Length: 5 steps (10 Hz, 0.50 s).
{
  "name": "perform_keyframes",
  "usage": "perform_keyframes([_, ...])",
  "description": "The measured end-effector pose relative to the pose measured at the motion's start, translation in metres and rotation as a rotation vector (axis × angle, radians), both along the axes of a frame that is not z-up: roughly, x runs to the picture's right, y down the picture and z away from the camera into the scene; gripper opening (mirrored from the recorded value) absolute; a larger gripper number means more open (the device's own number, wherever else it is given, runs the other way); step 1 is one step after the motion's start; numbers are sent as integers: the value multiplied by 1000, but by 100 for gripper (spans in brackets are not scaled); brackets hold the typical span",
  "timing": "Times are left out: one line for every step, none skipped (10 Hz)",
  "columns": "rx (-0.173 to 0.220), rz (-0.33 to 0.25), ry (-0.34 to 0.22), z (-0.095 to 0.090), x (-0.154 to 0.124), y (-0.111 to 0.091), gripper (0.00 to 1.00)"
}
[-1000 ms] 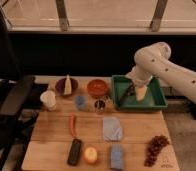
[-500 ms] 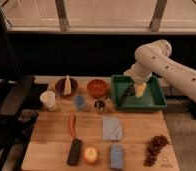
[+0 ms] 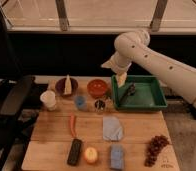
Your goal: Place banana in plastic cup
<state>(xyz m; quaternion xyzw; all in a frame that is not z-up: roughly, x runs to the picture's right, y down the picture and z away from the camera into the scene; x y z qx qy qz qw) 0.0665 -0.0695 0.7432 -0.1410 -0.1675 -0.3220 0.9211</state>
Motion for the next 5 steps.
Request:
perform_keyframes([9, -33, -42, -5, -21, -2, 80])
perform_keyframes([13, -49, -64, -8, -31, -3, 80])
perform_keyframes([15, -50, -60, -7, -29, -4, 80])
perform_keyframes([15, -48, -59, -7, -27, -3, 80])
perform_keyframes([15, -49, -60, -7, -28, -3, 80])
